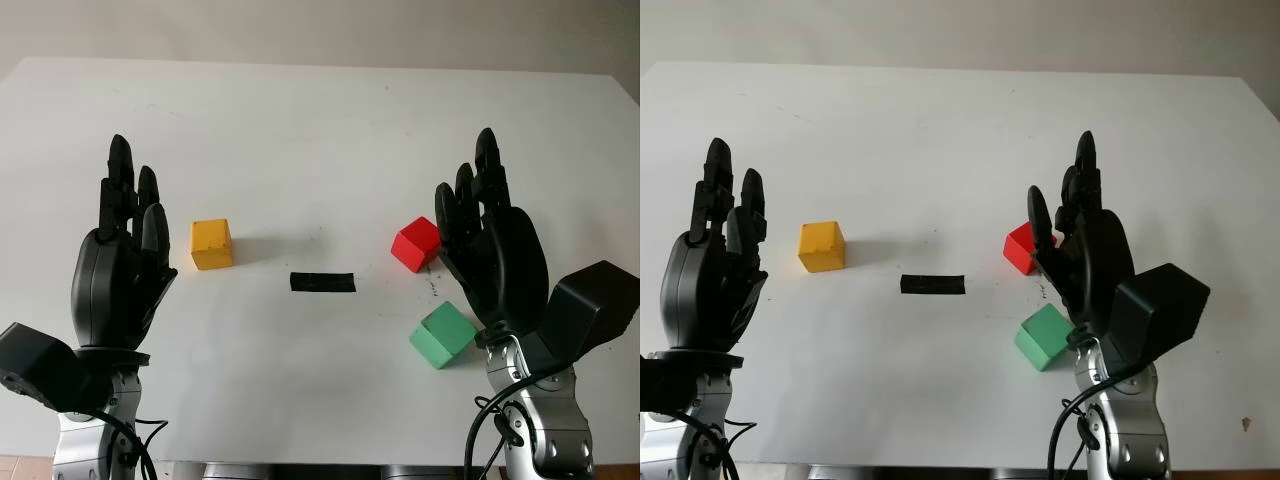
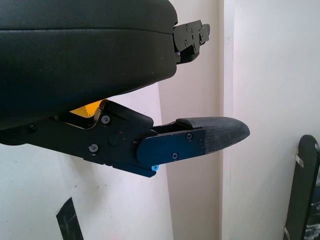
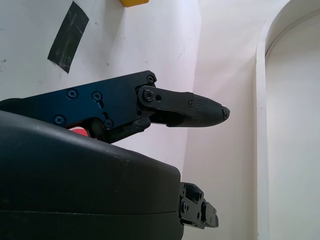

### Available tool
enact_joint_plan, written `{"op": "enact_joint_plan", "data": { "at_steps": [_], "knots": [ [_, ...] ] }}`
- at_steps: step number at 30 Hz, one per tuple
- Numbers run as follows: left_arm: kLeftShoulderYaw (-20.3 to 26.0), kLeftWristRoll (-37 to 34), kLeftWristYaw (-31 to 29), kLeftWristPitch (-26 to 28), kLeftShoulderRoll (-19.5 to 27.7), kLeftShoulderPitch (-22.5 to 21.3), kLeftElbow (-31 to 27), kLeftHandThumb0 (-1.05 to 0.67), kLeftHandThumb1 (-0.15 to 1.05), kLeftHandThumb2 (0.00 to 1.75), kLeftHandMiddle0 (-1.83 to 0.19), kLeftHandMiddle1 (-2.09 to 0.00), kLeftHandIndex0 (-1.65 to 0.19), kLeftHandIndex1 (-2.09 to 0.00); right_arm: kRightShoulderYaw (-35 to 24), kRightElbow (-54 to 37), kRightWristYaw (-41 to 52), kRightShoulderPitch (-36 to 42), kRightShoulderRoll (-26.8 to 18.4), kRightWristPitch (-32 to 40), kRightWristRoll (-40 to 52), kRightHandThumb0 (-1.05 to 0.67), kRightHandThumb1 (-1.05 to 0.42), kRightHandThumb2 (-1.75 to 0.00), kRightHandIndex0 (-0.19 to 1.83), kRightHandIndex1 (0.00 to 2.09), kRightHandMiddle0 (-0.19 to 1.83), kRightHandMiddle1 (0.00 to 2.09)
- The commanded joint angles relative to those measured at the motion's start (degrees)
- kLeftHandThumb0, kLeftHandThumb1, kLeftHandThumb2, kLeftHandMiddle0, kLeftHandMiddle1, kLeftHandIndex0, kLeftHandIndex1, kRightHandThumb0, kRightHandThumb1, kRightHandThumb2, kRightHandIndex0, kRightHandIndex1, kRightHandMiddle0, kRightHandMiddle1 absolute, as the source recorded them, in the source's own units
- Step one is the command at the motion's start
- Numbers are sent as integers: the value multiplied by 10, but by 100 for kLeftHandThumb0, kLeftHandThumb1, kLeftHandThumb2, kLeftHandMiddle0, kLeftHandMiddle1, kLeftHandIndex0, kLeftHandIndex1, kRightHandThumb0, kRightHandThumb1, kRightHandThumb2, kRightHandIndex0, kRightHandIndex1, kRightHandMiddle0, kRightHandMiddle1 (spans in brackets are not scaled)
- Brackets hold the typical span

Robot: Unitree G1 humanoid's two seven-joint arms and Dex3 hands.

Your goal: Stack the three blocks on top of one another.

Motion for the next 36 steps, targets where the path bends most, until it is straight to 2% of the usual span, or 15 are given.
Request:
{"op": "enact_joint_plan", "data": {
  "at_steps": [1, 8, 11, 14, 16, 18, 20, 22, 25, 30, 36],
  "knots": [
    [-3, 6, 4, 5, 1, 5, -4, -70, 105, 54, 16, -5, 18, -5, 1, -9, 0, 4, -5, 2, -2, -55, -105, -51, -19, 0, -19, 0],
    [-17, 18, 12, 7, -8, -2, 12, -70, 105, 56, 17, -5, 18, -5, -3, 7, 6, -9, -12, 9, -3, -56, -105, -50, -19, 0, -19, 0],
    [-22, 24, 18, 8, -12, -2, 13, -71, 105, 56, 17, -5, 18, -6, -26, 14, 39, -15, -40, -4, 18, -54, -105, -46, -19, 0, -19, 0],
    [-26, 27, 22, 9, -14, 2, 9, -71, 105, 57, 18, -5, 19, -5, -50, 33, 69, -50, -103, -27, -2, -56, -105, -38, -19, 0, -17, 2],
    [-28, 26, 20, 4, -14, 6, 7, -71, 105, 58, 18, -5, 19, -5, -78, 79, 111, -106, -165, -50, 4, -60, -104, -22, -17, 2, -13, 5],
    [-28, 19, 14, 2, -14, 7, 8, -70, 105, 58, 19, -5, 19, -4, -93, 106, 136, -146, -204, -54, 9, -61, -101, -10, -13, 5, -8, 7],
    [-27, 12, 10, 0, -16, 6, 10, -70, 105, 58, 19, -5, 19, -4, -91, 142, 168, -186, -247, -63, 1, -61, -99, -7, -11, 6, -6, 8],
    [-29, 13, 12, 2, -18, 8, 8, -70, 105, 56, 19, -5, 19, -3, -79, 183, 202, -231, -297, -80, -23, -67, -92, -3, -7, 8, 5, 14],
    [-29, 19, 12, -5, -18, 9, 11, -70, 105, 58, 19, -5, 19, -2, -60, 222, 241, -269, -345, -101, -52, -68, -86, -2, -2, 10, 13, 18],
    [-25, 23, 13, -6, -14, 18, 3, -70, 105, 58, 18, -6, 19, -3, -32, 273, 289, -300, -393, -145, -87, -66, -82, -3, 3, 11, 22, 20],
    [-20, 18, 10, -1, -10, 21, -3, -70, 105, 57, 18, -6, 19, -4, 28, 319, 307, -329, -435, -239, -178, -63, -77, -5, 5, 8, 34, 17]
  ]
}}
